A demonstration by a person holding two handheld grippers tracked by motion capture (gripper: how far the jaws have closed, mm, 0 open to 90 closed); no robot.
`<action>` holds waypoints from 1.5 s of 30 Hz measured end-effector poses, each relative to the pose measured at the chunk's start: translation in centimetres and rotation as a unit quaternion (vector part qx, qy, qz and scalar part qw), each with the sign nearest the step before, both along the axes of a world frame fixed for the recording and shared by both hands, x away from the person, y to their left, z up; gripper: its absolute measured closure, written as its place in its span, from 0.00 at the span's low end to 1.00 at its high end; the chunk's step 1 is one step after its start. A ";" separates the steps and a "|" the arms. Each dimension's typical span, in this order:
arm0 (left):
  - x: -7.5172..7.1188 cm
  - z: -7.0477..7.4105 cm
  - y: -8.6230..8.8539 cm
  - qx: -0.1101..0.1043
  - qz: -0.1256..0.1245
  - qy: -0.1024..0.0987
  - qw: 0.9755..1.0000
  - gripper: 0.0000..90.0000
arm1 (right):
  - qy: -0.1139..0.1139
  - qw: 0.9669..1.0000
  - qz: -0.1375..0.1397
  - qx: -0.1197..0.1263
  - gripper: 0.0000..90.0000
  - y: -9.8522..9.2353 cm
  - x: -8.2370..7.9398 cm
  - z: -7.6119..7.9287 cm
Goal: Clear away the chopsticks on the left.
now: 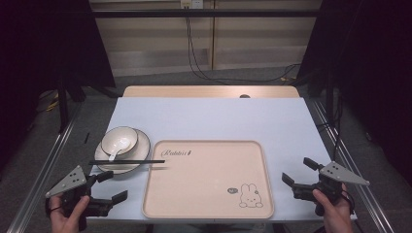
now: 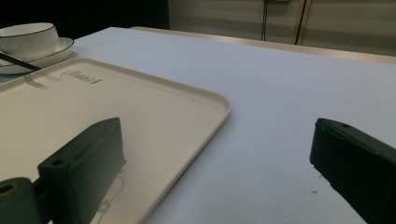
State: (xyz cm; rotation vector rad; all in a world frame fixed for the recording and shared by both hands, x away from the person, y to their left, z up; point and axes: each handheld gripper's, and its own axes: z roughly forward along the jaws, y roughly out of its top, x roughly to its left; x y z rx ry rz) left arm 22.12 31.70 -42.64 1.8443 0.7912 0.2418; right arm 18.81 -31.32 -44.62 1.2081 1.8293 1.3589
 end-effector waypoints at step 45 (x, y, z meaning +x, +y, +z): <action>9.4 -2.2 4.6 0.182 -0.050 -0.001 0.982 0.62 | 0.009 1.000 0.010 0.004 0.03 0.0 0.0 -0.1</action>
